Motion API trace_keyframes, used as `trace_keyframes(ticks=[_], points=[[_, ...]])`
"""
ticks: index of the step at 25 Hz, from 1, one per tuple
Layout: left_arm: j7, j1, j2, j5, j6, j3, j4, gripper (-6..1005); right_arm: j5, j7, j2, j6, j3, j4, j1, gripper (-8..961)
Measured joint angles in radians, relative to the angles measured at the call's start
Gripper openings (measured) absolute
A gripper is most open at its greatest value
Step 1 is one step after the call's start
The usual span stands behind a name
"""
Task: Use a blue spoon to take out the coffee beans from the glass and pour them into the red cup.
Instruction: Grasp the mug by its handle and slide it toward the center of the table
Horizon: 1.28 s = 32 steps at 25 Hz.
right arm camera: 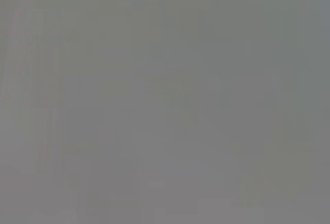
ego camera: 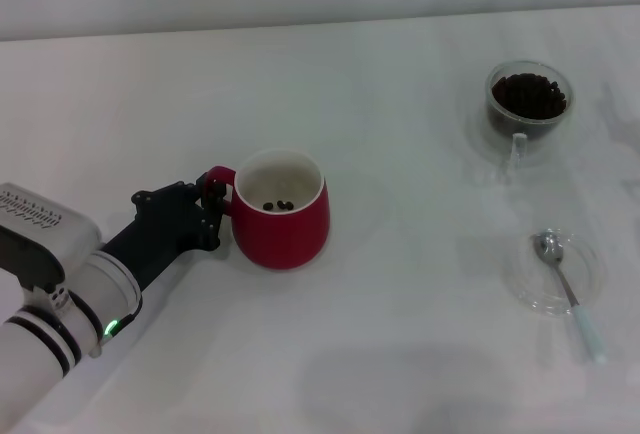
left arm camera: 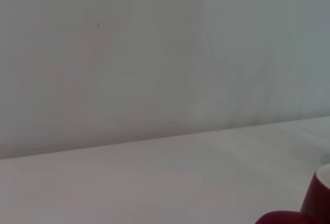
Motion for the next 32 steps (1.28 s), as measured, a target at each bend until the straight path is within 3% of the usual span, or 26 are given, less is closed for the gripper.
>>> trace_keyframes(ticks=[31,32], points=[[0.000,0.021,0.001,0.065,0.004,-0.005,0.000,122,0.000,0.000,0.000,-0.012,-0.002,0.001,0.000,855],[-0.001,0.025,0.002,0.065,0.001,-0.006,0.000,155,0.000,0.000,0.000,-0.015,-0.004,0.003,0.000,855]])
